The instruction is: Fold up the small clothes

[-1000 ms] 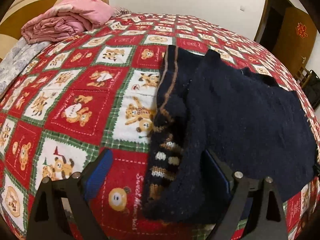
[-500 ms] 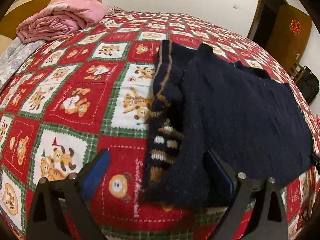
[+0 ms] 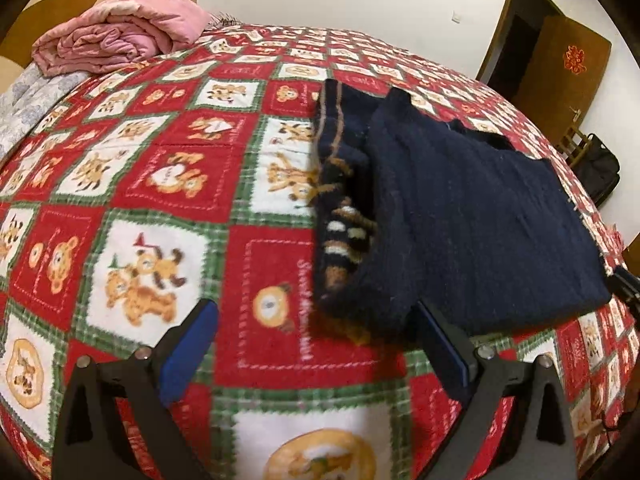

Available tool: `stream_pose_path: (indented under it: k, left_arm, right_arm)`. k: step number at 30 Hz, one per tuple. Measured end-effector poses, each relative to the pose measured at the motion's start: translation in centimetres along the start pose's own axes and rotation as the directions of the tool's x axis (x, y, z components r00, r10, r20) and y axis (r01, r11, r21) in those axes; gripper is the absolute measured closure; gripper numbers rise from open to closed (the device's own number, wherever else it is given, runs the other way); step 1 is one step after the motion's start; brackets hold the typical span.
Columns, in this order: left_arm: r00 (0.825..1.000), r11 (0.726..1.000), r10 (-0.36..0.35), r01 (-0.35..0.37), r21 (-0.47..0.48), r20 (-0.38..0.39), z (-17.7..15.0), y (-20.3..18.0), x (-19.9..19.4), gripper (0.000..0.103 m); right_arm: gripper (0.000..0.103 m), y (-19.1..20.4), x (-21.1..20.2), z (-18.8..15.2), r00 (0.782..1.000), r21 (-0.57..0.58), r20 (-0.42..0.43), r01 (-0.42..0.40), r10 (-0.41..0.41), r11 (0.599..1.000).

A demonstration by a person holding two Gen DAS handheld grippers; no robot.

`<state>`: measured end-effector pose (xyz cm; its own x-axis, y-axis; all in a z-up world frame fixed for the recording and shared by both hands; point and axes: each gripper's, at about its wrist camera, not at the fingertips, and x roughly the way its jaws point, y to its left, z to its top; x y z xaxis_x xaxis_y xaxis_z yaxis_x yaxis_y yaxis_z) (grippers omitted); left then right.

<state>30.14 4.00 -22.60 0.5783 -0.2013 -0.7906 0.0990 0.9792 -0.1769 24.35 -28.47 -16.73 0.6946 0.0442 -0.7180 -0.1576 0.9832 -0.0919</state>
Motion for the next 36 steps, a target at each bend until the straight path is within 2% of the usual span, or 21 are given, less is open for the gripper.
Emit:
stream_pose_path:
  k: [2, 5, 11, 18, 24, 29, 36]
  left_arm:
    - [1.0, 1.0, 0.016, -0.016, -0.011, -0.001, 0.1, 1.1, 0.0, 0.004]
    - [1.0, 0.999, -0.03, 0.03, -0.026, -0.003, 0.5, 2.6, -0.2, 0.003]
    - [0.996, 0.994, -0.063, 0.067, -0.084, 0.058, 2.1, 4.9, -1.5, 0.004]
    - [0.998, 0.987, -0.009, 0.02, -0.162, 0.068, 3.1, 7.9, -1.1, 0.004]
    - [0.998, 0.977, -0.02, 0.031, -0.213, 0.053, 2.0, 9.4, -0.4, 0.004]
    - [0.998, 0.98, -0.016, 0.028, -0.195, 0.064, 2.4, 9.5, -0.9, 0.004]
    - [0.991, 0.984, -0.092, 0.105, -0.142, 0.093, 6.7, 8.6, 0.1, 0.005]
  right_arm:
    - [0.055, 3.0, 0.7, 0.6, 0.999, -0.058, 0.01, -0.033, 0.034, 0.998]
    - [0.055, 7.2, 1.8, 1.3, 0.997, -0.144, 0.011, -0.069, 0.071, 0.987]
    - [0.055, 14.0, 3.3, 1.9, 0.991, -0.277, 0.007, -0.125, 0.132, 0.953]
    - [0.056, 18.8, 4.1, 3.0, 0.982, -0.353, 0.014, -0.172, 0.189, 0.92]
    - [0.055, 22.7, 6.6, 3.7, 0.984, -0.412, -0.031, -0.173, 0.175, 0.895]
    - [0.055, 24.2, 7.8, 2.8, 0.995, -0.462, -0.014, -0.096, 0.101, 0.882]
    - [0.056, 23.7, 8.0, 2.4, 0.997, -0.421, 0.033, -0.055, 0.076, 0.905]
